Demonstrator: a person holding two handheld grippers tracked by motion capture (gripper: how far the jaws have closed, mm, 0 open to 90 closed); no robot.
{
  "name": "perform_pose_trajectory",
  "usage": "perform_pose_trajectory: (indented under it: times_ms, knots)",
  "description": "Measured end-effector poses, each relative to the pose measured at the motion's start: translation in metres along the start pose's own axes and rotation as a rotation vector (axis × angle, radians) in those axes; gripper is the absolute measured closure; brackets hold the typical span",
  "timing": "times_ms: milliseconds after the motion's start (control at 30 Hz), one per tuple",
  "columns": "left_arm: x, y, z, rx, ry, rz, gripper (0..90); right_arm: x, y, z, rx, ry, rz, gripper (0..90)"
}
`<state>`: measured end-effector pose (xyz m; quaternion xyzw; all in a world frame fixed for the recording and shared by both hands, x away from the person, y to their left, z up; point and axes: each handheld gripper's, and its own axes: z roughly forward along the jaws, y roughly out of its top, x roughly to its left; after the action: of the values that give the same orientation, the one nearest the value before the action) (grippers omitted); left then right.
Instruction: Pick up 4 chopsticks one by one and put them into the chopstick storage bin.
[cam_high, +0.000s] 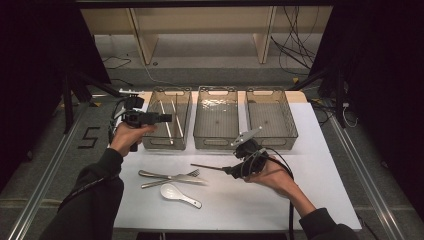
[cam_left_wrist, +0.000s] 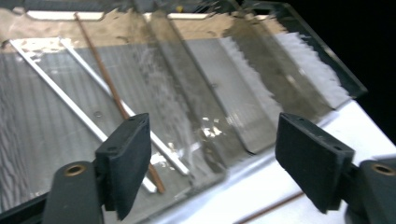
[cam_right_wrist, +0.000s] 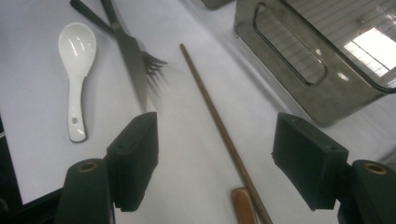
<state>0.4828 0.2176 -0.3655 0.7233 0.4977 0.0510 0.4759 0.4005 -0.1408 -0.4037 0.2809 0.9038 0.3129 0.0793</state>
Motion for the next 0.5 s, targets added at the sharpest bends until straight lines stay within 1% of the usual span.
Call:
perform_pose_trajectory:
  times_ms: [33, 67, 133, 200, 267, 400, 500]
  knots:
    - [-0.004, -0.003, -0.004, -0.010, -0.006, 0.013, 24.8, -0.001, 0.000, 0.000, 0.002, -0.001, 0.008, 32.0]
    - [-0.007, -0.006, -0.008, -0.021, -0.009, 0.024, 24.0, -0.003, -0.001, 0.001, 0.002, -0.004, 0.002, 32.0]
    - [-0.013, -0.013, -0.017, -0.035, -0.023, 0.039, 23.2, -0.007, -0.002, 0.001, 0.012, -0.013, 0.015, 31.9]
    - [-0.017, -0.021, -0.024, -0.053, -0.032, 0.043, 22.5, -0.010, -0.003, 0.003, 0.026, -0.031, 0.009, 32.0]
    - [-0.020, -0.028, -0.030, -0.064, -0.034, 0.050, 21.8, -0.012, -0.004, 0.004, 0.034, -0.037, 0.014, 32.0]
    - [-0.029, -0.044, -0.036, -0.065, -0.031, 0.085, 19.9, -0.015, -0.003, 0.007, 0.052, -0.037, 0.017, 32.8]
    - [-0.035, -0.057, -0.036, -0.059, -0.037, 0.112, 18.7, -0.017, -0.003, 0.009, 0.060, -0.037, 0.015, 33.8]
